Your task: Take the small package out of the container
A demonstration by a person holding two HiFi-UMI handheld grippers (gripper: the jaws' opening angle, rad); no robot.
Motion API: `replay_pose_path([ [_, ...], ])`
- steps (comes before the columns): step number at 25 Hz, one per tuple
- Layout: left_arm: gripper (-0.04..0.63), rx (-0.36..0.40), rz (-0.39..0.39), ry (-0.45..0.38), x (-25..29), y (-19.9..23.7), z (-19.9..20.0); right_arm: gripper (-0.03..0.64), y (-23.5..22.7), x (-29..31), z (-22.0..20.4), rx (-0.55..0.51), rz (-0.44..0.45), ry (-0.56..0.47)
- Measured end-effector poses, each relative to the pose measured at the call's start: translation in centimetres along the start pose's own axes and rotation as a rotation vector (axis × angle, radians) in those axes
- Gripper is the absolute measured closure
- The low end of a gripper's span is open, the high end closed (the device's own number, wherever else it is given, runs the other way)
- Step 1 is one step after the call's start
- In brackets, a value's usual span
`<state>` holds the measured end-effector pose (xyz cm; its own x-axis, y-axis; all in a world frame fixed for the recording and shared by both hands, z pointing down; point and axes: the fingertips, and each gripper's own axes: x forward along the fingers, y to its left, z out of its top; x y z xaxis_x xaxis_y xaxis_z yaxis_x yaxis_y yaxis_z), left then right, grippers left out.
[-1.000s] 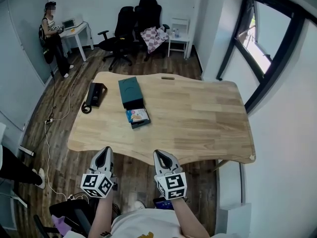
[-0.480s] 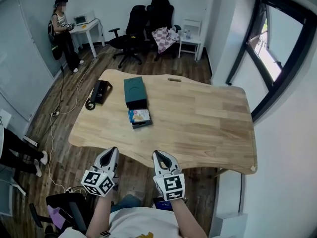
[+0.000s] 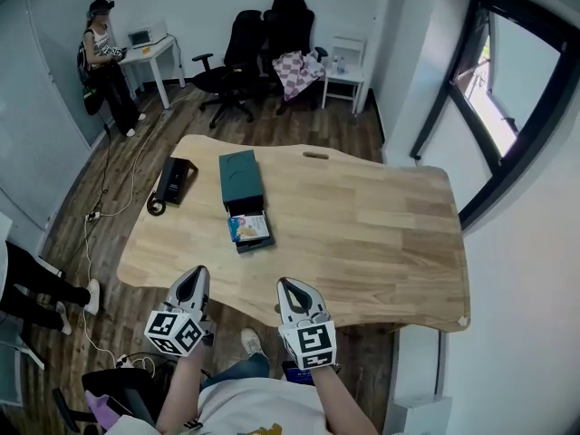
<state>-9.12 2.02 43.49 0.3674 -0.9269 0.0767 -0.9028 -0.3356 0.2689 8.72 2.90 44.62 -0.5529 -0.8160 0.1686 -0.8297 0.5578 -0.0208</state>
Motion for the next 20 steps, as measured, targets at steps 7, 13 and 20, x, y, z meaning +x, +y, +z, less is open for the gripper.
replay_pose_path([
  [7,0.595,0.001,-0.038,0.013,7.3,5.0,1.6,0.612,-3.2,6.8,1.0,0.008,-0.049,0.01],
  [13,0.595,-0.023,-0.064,0.044,12.4,9.4,1.4,0.612,-4.9,11.9,0.5,0.032,-0.112,0.036],
  [20,0.595,-0.042,-0.106,0.097,15.3,11.4,0.3,0.612,-7.0,13.6,0.9,0.001,-0.221,0.046],
])
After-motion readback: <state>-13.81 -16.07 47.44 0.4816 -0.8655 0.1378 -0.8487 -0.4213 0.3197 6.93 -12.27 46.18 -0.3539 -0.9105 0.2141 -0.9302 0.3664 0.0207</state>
